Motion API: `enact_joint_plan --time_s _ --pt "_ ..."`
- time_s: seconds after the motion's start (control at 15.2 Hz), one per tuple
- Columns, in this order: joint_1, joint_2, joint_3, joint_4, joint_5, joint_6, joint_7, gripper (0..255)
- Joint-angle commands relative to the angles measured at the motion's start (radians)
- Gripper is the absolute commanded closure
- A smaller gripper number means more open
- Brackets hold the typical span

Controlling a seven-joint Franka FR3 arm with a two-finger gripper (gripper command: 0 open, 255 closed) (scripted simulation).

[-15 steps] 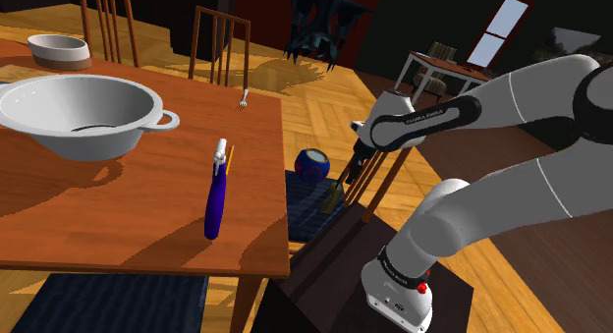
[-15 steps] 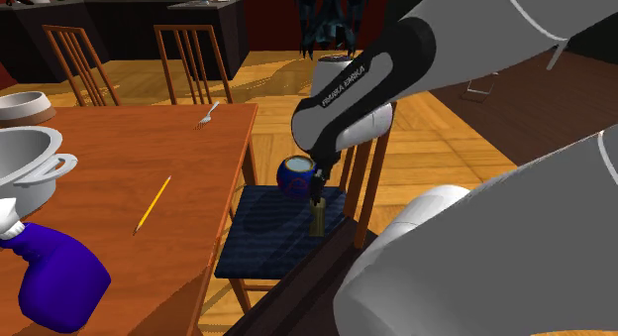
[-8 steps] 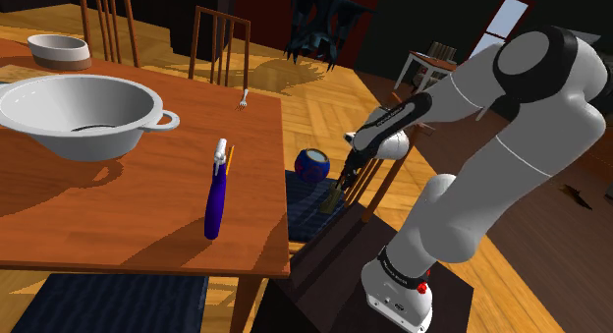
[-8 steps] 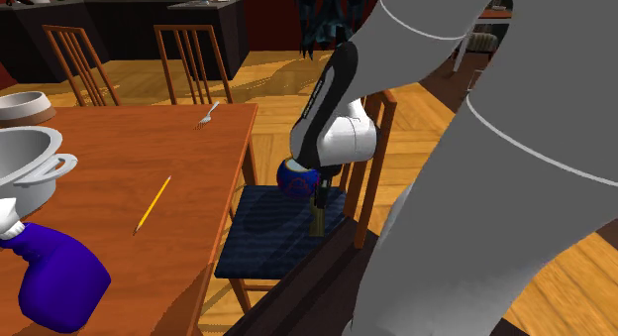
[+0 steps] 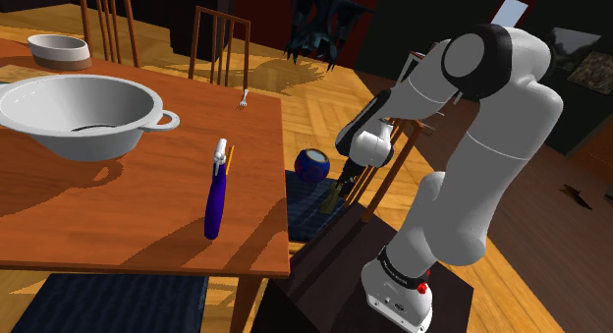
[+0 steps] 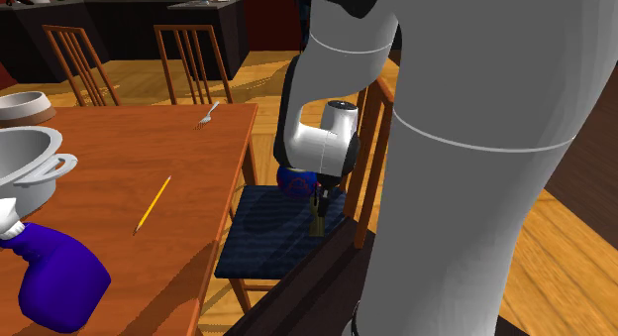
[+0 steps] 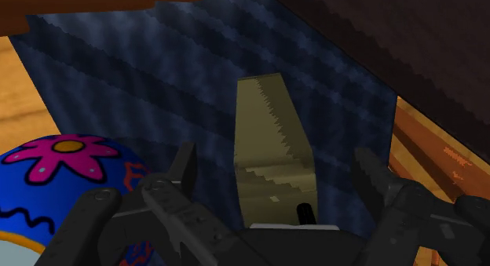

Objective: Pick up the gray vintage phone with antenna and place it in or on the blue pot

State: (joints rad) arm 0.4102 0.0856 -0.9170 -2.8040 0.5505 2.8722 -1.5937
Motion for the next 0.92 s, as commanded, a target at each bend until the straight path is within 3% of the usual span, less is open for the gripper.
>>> enact_joint_plan --time_s 0.0,0.33,0.4,0.86 --pt "-0.016 0.018 0.030 0.006 0.059 0.002 -0.043 0" --pt "-0.017 0.018 0.030 0.006 0.058 0.002 -0.043 0" --pt "-0.017 0.018 0.031 0.006 0.059 0.002 -0.043 255" --pt "-0.018 0.019 0.032 0.006 0.061 0.002 -0.044 255"
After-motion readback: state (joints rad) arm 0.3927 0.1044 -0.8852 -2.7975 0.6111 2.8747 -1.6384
